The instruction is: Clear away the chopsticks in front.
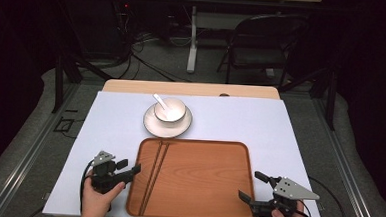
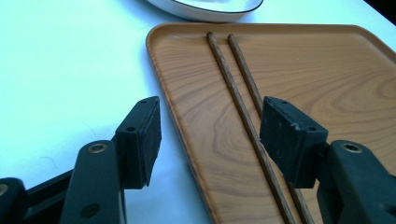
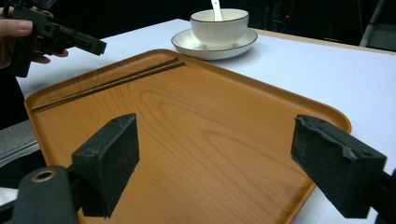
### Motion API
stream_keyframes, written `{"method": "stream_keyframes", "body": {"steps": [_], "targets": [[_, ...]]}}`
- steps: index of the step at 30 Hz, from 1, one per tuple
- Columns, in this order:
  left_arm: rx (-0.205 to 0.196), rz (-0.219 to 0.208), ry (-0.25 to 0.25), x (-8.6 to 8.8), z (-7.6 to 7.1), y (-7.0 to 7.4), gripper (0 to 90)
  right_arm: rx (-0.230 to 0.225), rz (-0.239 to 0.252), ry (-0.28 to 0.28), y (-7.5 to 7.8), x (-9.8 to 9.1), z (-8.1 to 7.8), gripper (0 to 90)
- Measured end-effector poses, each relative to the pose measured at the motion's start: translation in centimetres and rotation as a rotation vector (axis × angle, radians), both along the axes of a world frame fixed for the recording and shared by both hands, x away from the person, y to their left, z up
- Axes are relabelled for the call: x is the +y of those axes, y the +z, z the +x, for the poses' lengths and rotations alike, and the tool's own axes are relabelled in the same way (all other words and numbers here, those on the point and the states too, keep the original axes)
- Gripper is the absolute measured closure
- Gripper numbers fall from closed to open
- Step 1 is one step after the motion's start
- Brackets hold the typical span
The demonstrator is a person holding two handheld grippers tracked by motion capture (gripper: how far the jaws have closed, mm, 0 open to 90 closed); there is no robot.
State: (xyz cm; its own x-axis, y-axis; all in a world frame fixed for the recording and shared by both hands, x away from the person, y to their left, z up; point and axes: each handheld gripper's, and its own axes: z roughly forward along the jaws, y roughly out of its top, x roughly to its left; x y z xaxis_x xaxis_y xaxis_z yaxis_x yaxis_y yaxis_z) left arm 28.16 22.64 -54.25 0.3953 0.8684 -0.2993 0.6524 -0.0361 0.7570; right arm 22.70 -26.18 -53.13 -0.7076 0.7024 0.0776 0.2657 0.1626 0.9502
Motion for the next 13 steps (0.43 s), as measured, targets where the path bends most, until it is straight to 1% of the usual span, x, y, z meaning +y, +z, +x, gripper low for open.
{"method": "stream_keyframes", "body": {"steps": [5,9,13], "targets": [[0.006,-0.01,0.017,0.18,0.08,-0.12,37.8,0.002,0.0,0.001,-0.01,-0.01,0.02,15.1],[0.009,-0.03,0.035,0.63,0.13,-0.14,36.0,0.001,0.002,-0.001,-0.01,-0.05,0.01,15.1],[0.01,-0.035,0.053,0.95,0.16,-0.14,35.2,0.004,0.006,-0.004,-0.02,-0.1,0.03,15.1]]}}
